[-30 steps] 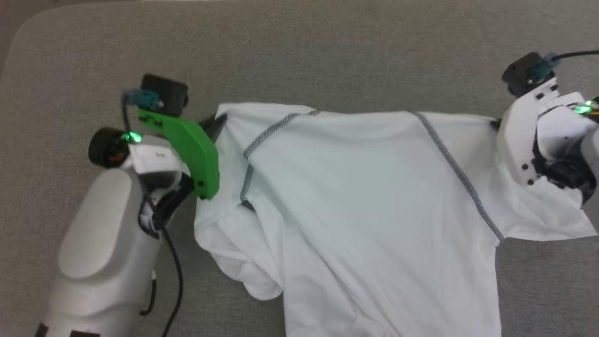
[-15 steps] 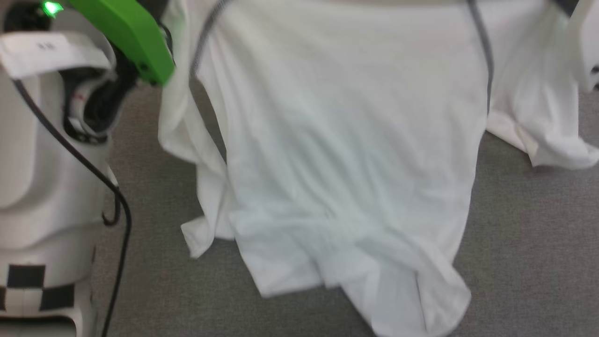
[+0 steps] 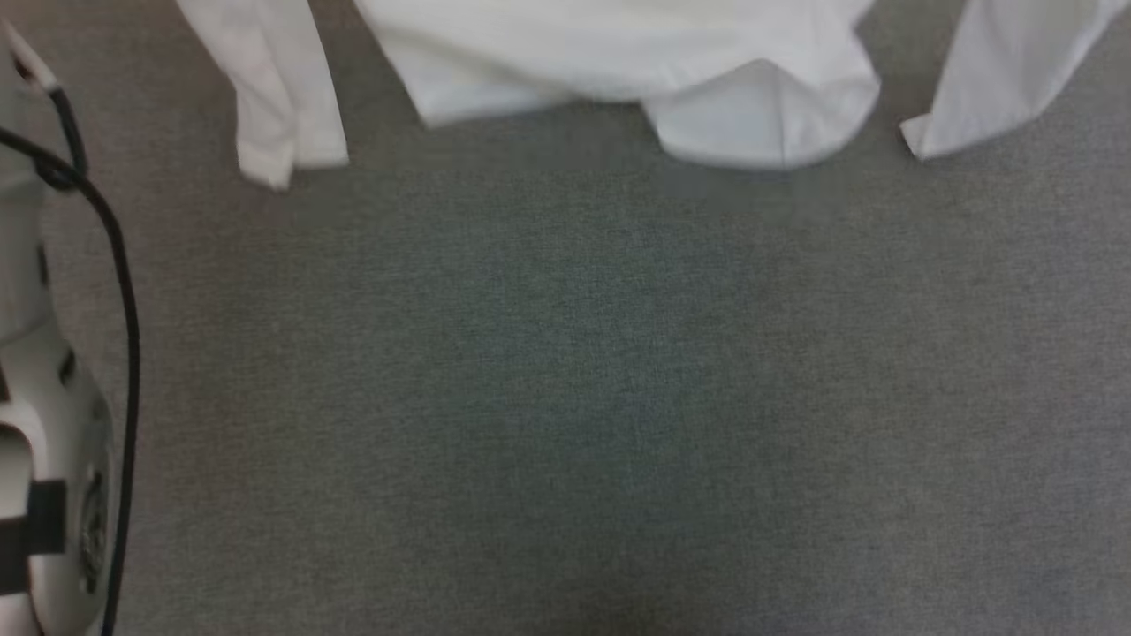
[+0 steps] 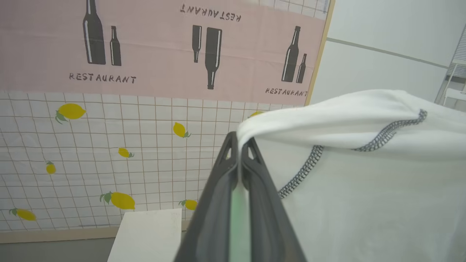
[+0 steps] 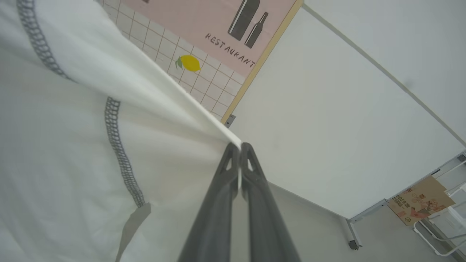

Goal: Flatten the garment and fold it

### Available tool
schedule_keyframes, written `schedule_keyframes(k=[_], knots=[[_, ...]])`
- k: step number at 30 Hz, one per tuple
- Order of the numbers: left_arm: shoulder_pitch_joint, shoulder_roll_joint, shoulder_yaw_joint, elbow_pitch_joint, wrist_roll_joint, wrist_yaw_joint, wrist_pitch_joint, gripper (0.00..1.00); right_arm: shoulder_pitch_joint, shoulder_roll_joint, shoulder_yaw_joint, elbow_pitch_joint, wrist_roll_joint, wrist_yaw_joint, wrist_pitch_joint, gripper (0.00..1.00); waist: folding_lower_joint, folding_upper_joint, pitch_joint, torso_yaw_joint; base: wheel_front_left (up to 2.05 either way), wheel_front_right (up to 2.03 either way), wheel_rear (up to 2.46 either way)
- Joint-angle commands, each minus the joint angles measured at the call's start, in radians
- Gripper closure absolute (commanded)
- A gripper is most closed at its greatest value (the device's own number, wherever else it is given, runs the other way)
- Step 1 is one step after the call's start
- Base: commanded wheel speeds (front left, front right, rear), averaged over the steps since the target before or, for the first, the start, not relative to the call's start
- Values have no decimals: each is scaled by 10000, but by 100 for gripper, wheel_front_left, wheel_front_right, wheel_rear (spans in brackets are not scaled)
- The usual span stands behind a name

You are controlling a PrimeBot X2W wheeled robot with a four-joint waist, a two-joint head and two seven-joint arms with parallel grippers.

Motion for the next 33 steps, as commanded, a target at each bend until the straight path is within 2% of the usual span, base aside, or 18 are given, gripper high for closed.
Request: schedule_keyframes(k=[1,6,10,15,20,25,29,33], knots=[[-507,197,238,129,179,210,-381,100,-481,48,-373,219,-395,-27,-334,100,-2,0,674,-276,0,0,0],[-1687,228,448,475,460,402,-1417,100,-1849,512,-1094,855,-1750,-27,-1717,100,-2,0,1086,-366,0,0,0],[-2266,261,530,688,551,396,-2036,100,-2610,783,-1497,1315,-2750,-27,-2948,100,-2,0,1263,-369,0,0,0],[-2054,368,459,1162,539,174,-2317,100,-2461,1044,-1599,1987,-3007,-27,-3909,100,-2,0,1342,-307,0,0,0],[-875,739,14,1891,734,-312,-2174,100,-1225,1109,-1112,2722,-2531,-27,-4568,100,-2,0,1248,-253,0,0,0],[787,959,-520,2432,732,-831,-1932,100,493,969,-242,2929,-1590,-27,-4936,100,-2,0,835,-205,0,0,0],[2496,1034,-1109,2554,499,-1154,-1505,100,2226,668,196,2581,-573,-27,-4932,100,-2,0,210,-117,0,0,0],[4565,1031,-1632,2188,-24,-1293,-959,100,4493,355,615,1619,902,-27,-4420,100,-2,0,-602,-50,0,0,0]])
